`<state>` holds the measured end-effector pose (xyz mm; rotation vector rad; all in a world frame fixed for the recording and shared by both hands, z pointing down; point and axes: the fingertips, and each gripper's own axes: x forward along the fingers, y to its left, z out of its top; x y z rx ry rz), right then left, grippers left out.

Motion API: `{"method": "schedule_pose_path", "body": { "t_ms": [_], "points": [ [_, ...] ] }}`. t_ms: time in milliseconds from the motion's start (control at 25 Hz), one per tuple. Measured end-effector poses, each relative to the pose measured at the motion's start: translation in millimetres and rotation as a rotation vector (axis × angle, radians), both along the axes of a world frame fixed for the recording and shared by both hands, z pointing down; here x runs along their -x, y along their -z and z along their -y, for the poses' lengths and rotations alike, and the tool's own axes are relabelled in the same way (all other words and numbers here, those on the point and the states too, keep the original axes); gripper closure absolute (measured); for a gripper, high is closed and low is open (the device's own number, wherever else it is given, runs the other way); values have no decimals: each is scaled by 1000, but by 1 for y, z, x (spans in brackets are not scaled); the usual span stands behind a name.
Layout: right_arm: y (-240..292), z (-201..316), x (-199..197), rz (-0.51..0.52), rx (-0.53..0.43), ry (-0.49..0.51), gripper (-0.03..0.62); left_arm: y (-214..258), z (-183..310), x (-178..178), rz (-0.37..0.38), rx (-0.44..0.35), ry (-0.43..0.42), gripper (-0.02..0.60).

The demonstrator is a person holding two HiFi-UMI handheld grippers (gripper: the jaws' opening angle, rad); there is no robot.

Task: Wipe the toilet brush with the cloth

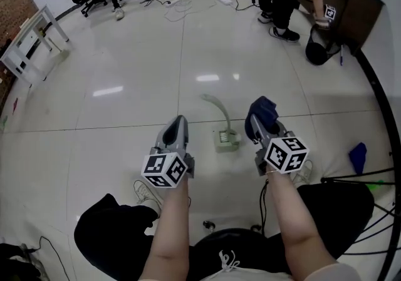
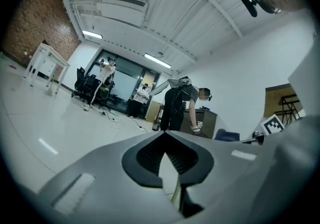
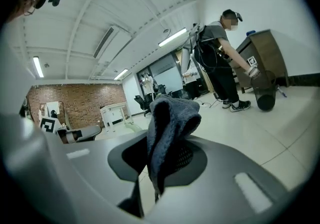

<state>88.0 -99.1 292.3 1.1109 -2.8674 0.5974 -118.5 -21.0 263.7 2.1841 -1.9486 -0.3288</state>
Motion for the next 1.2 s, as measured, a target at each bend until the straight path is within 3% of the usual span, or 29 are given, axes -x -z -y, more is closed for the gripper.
{"method": "schedule_pose_path", "body": {
  "t_ms": [320,680,1200],
  "points": [
    [22,-11,-12,-132,-162,-100,534,8,-9,-19,32,1,-57,575],
    [16,-16,-12,-110,-132,-98,534,10,-18,-28,93,-6,-77,575],
    [1,-14,-4,-111,-96,-63,534,2,-10,-35,104,5,-89,575]
  ]
}}
